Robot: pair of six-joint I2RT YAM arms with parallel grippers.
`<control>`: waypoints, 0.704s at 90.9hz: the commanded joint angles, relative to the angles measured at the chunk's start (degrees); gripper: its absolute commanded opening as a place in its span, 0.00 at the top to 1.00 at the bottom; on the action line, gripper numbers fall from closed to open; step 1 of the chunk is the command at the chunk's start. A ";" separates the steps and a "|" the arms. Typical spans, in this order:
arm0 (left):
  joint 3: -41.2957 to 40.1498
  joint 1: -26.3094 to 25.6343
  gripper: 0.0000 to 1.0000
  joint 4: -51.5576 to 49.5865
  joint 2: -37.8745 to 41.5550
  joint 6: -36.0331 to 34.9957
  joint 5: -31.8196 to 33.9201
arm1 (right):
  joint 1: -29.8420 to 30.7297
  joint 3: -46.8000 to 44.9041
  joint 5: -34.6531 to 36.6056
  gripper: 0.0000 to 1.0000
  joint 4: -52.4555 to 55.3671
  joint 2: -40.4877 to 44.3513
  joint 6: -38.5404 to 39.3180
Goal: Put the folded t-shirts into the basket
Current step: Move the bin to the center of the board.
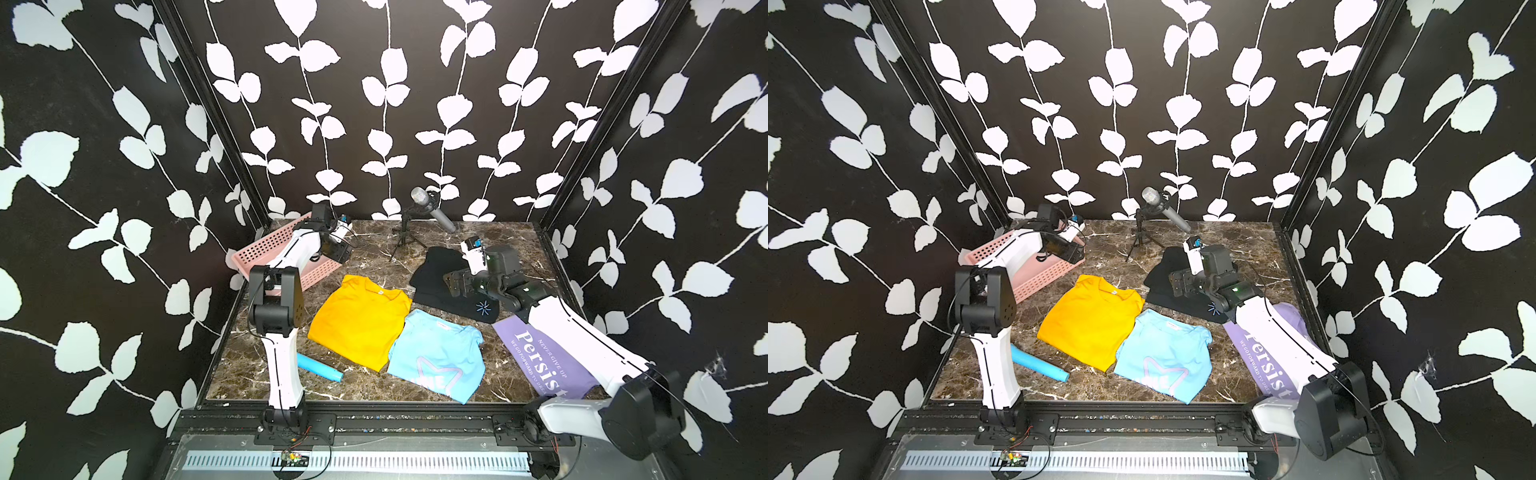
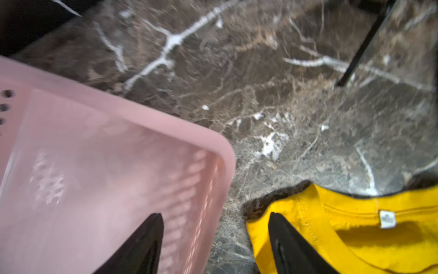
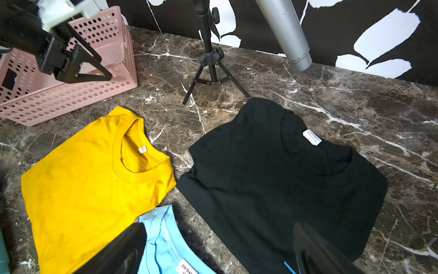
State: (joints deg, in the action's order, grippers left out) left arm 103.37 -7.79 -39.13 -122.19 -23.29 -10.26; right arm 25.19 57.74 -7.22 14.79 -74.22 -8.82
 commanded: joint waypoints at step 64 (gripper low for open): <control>9.57 -12.26 0.81 -12.27 -5.29 -39.08 4.34 | 0.36 -6.12 -1.04 0.02 -5.01 1.47 -1.08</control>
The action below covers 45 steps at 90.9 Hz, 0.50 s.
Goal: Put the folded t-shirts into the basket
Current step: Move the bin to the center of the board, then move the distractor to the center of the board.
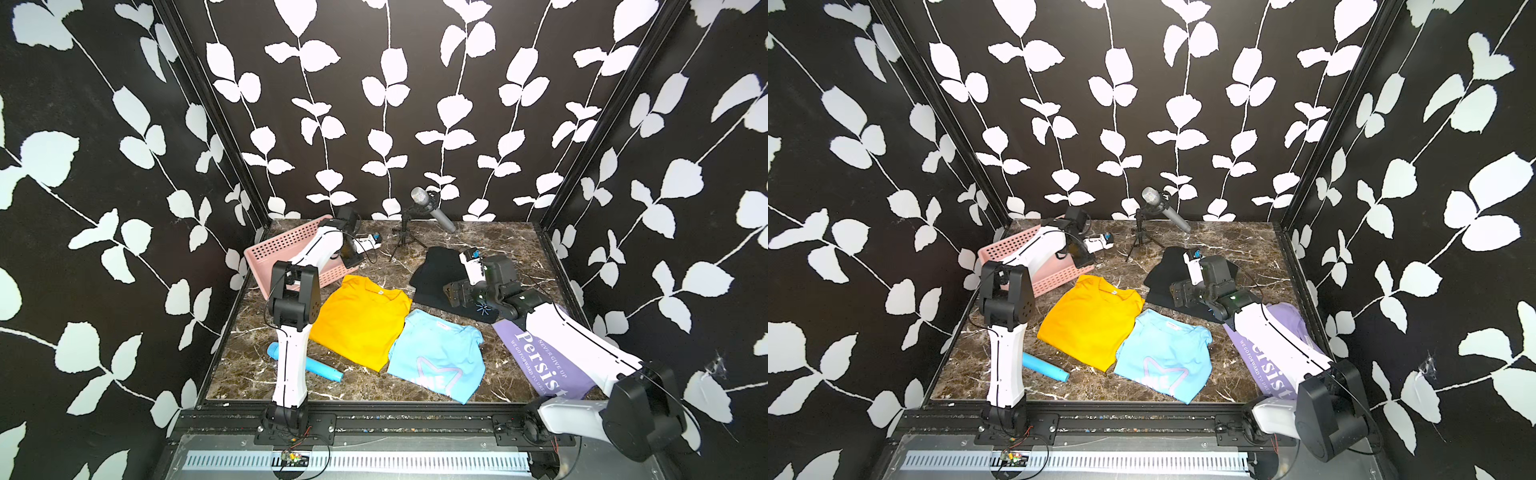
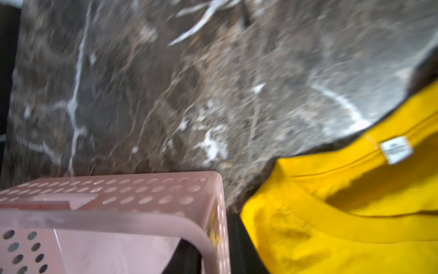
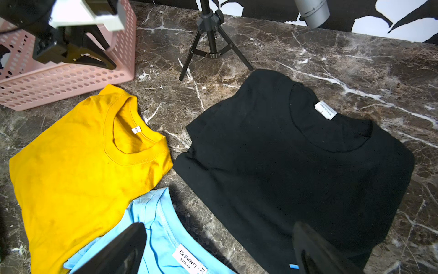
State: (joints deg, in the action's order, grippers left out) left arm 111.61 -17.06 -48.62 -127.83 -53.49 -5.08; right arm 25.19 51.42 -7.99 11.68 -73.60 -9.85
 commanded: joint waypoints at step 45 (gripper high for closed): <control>6.46 -8.17 0.87 -3.32 -3.78 -20.62 -1.88 | 0.34 -0.09 0.80 0.02 -0.07 2.66 0.80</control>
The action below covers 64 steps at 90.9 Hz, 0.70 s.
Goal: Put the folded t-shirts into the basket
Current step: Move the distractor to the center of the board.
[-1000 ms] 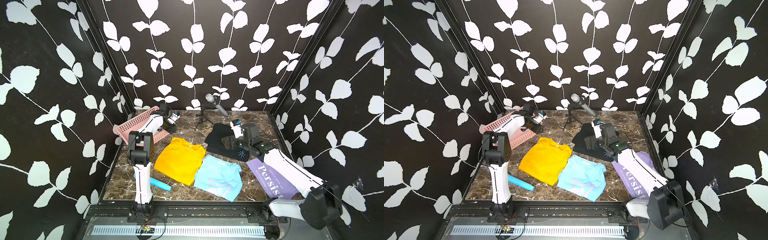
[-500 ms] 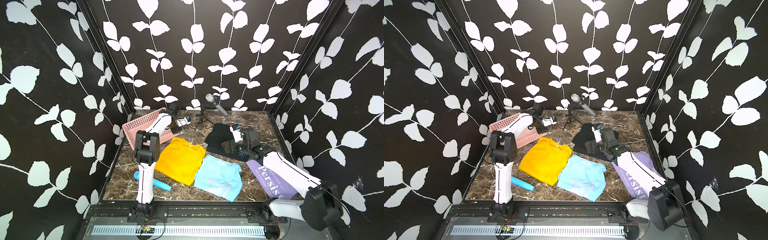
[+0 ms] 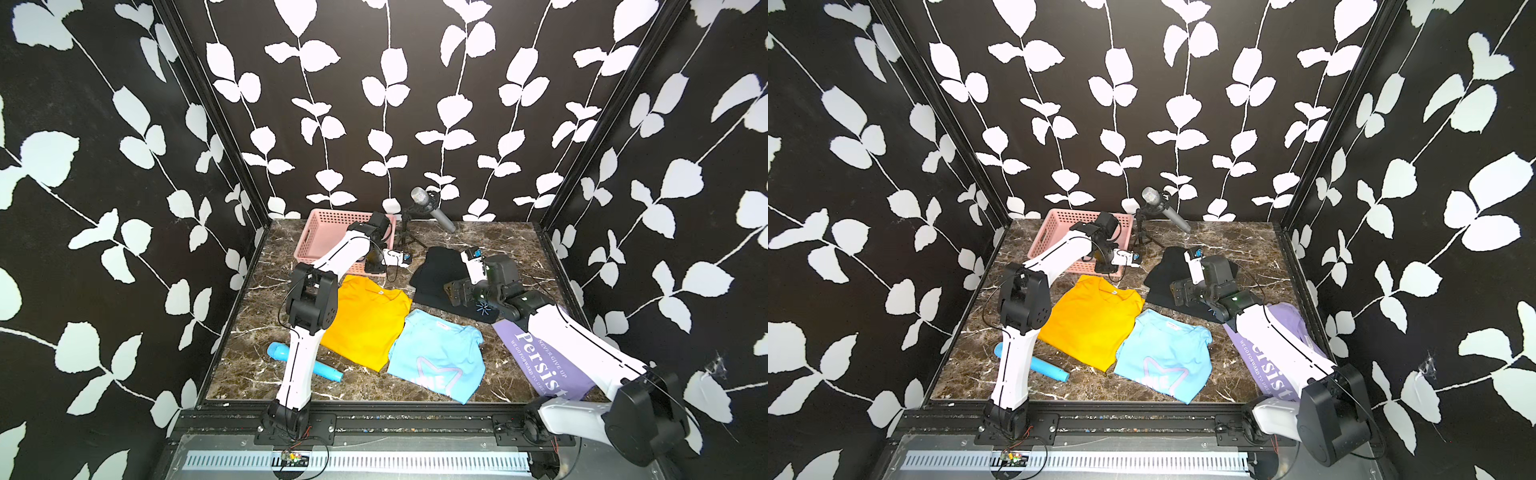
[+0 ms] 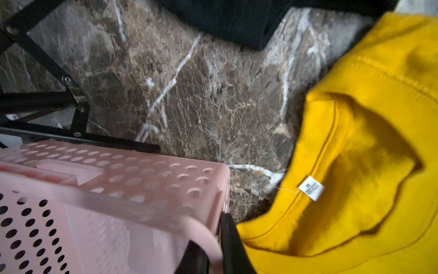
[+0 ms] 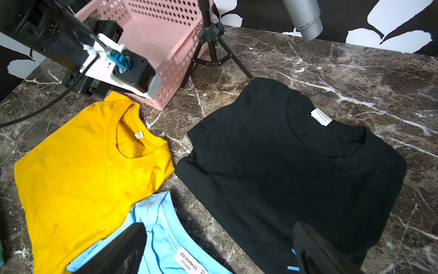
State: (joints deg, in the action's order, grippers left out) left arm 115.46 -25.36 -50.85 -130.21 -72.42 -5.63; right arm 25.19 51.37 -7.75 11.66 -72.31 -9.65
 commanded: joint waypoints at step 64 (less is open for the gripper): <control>7.09 -5.31 0.83 0.20 -6.18 5.36 -1.72 | 0.38 -1.53 0.75 0.02 0.25 1.77 0.49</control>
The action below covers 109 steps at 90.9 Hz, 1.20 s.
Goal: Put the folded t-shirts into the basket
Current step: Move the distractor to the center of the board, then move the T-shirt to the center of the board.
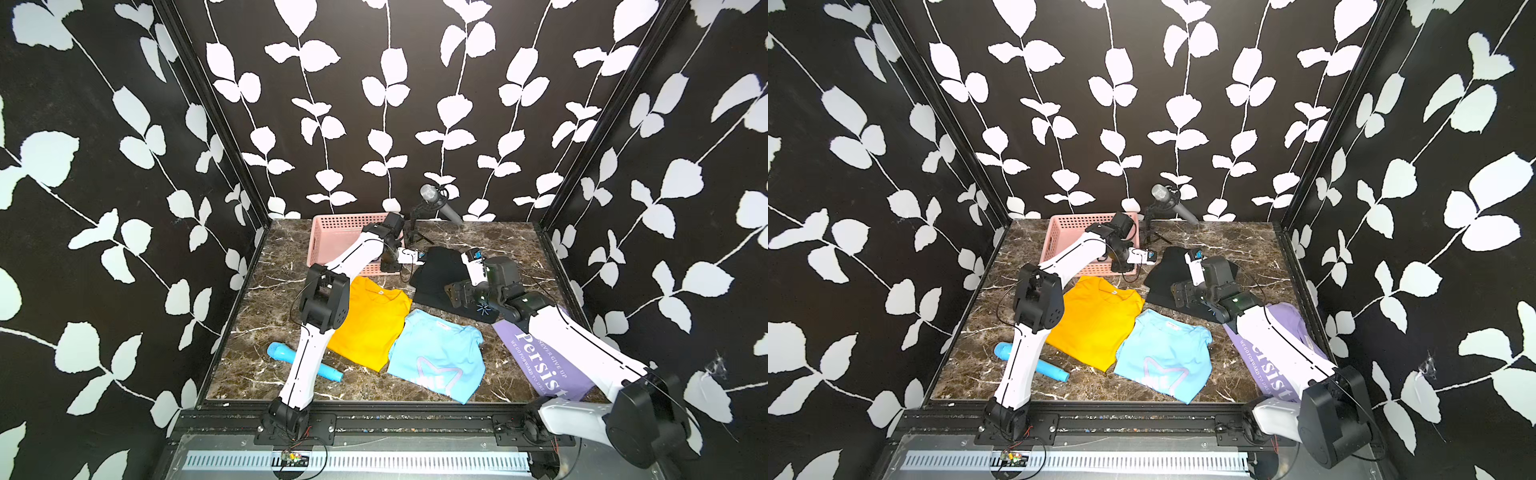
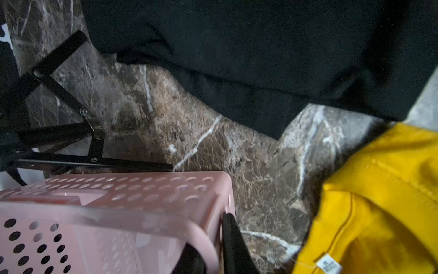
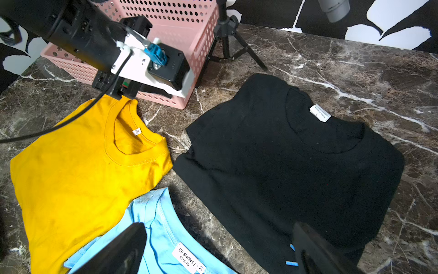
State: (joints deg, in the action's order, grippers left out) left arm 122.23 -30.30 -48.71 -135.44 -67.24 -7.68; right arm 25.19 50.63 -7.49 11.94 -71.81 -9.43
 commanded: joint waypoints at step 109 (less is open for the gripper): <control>-57.92 0.93 0.37 24.71 49.78 77.44 7.25 | 12.56 -15.71 -8.56 0.16 18.44 -7.74 -20.03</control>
State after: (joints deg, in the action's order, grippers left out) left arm 70.70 -29.69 -24.97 -91.72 -3.07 1.06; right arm 41.39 38.39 -17.43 21.56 -79.40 -26.85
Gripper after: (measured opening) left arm 0.635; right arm 0.842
